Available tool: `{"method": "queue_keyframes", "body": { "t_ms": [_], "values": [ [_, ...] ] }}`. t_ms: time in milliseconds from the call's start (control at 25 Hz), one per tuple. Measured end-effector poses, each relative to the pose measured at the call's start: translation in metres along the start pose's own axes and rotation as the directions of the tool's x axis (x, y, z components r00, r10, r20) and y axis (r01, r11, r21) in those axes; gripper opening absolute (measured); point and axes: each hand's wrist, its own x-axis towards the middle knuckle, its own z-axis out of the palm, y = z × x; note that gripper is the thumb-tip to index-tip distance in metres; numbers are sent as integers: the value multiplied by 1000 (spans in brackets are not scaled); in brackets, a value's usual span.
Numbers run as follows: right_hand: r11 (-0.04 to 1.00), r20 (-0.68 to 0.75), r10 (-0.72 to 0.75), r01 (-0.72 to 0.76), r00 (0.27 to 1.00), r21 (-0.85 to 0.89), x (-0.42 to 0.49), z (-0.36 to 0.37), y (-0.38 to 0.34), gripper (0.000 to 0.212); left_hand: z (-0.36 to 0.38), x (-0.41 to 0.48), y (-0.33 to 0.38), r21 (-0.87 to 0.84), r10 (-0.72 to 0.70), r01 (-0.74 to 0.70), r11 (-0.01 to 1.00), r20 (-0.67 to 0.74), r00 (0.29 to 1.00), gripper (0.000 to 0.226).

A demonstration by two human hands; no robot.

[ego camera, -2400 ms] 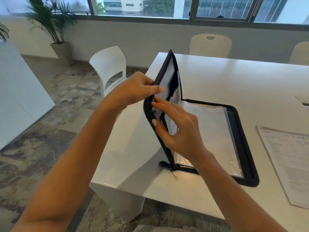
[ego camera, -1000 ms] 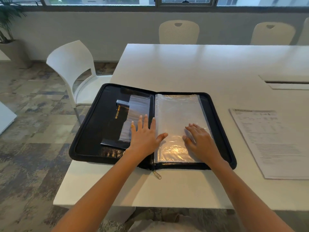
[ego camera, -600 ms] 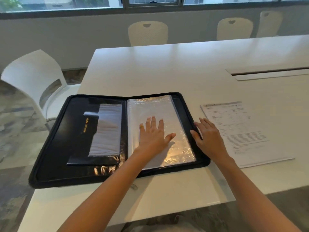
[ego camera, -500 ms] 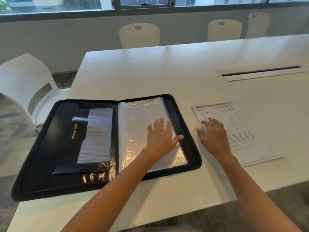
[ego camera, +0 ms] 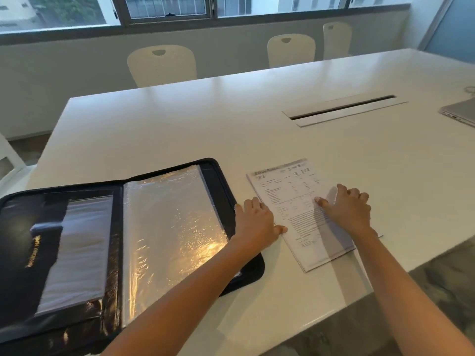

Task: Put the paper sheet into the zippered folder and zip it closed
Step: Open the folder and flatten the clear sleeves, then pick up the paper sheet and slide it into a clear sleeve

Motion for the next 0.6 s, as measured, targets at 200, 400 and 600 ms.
{"method": "queue_keyframes", "body": {
  "t_ms": [200, 400, 600],
  "values": [
    [959, 140, 80, -115, 987, 258, 32, -19, 4, 42, 1, 3, -3, -87, -19, 27, 996, 91, 996, 81],
    [807, 261, 11, -163, 965, 568, 49, -26, 12, 19, 2, 5, -4, -129, -19, 31, 991, 96, 995, 82],
    [440, 297, -208, -183, 932, 879, 48, -32, 26, 28, -7, 16, -12, -357, -57, 0, 934, -150, 987, 64]
  ]
}}
